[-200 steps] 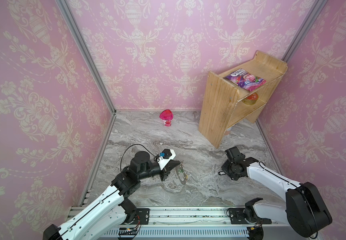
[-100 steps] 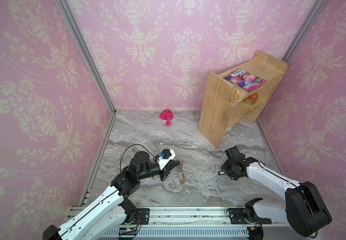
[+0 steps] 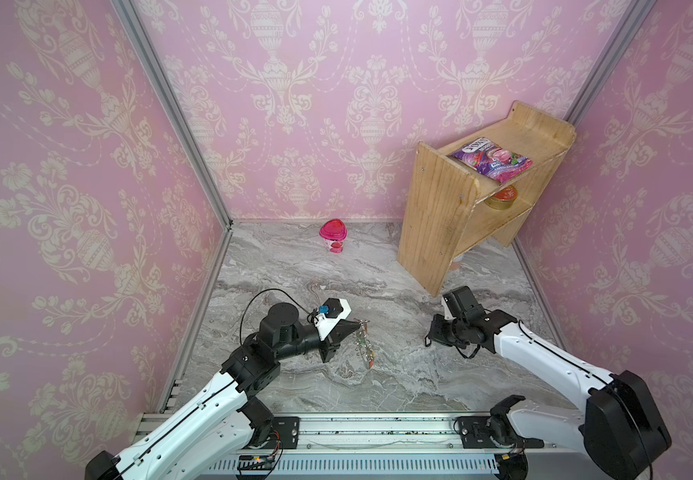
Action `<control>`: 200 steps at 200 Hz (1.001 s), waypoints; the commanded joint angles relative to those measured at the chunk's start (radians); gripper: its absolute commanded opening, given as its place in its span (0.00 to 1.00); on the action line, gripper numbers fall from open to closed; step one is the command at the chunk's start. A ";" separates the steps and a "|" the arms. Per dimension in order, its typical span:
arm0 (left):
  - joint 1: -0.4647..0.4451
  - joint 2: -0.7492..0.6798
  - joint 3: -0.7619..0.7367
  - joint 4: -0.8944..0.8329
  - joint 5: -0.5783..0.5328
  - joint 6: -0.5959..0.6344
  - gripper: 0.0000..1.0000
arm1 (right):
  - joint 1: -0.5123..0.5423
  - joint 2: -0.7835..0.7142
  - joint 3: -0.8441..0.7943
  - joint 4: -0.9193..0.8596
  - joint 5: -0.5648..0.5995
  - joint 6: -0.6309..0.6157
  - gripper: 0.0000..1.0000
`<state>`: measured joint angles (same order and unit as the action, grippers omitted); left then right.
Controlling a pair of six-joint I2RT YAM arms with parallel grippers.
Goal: Put the keys on the keyring
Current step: 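Lift the key with the right gripper toward the plate in the left gripper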
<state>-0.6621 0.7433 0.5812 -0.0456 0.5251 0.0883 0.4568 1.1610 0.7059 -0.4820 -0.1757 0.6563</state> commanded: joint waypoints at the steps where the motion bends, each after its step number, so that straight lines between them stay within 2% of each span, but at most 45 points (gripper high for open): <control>1: 0.011 0.015 0.066 0.039 0.014 0.007 0.00 | 0.028 -0.096 0.074 -0.010 -0.146 -0.291 0.00; 12: 0.010 0.027 0.087 0.030 0.014 0.017 0.00 | 0.033 -0.150 0.091 -0.001 -0.212 -0.377 0.00; 23: 0.007 0.040 0.107 0.027 0.012 0.026 0.00 | 0.043 -0.212 0.101 0.003 -0.227 -0.442 0.00; 33: 0.006 0.058 0.132 0.022 0.006 0.036 0.00 | 0.048 -0.280 0.090 0.044 -0.300 -0.508 0.00; 66: -0.004 0.148 0.244 0.012 0.006 0.085 0.00 | 0.065 -0.502 0.050 0.158 -0.399 -0.673 0.00; 119: -0.024 0.241 0.389 -0.090 0.036 0.206 0.00 | 0.069 -0.495 0.188 0.034 -0.571 -0.869 0.00; 150: -0.031 0.254 0.419 -0.099 0.068 0.267 0.00 | 0.087 -0.444 0.307 -0.079 -0.573 -0.977 0.00; 172: -0.036 0.261 0.414 -0.071 0.102 0.289 0.00 | 0.139 -0.434 0.334 -0.076 -0.508 -1.015 0.00; 200: -0.037 0.248 0.355 0.048 0.144 0.266 0.00 | 0.196 -0.428 0.333 -0.058 -0.429 -1.046 0.00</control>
<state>-0.6914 1.0050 0.9619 -0.1127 0.5976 0.3321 0.6170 0.7250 1.0183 -0.5167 -0.6746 -0.3214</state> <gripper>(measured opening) 0.044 0.036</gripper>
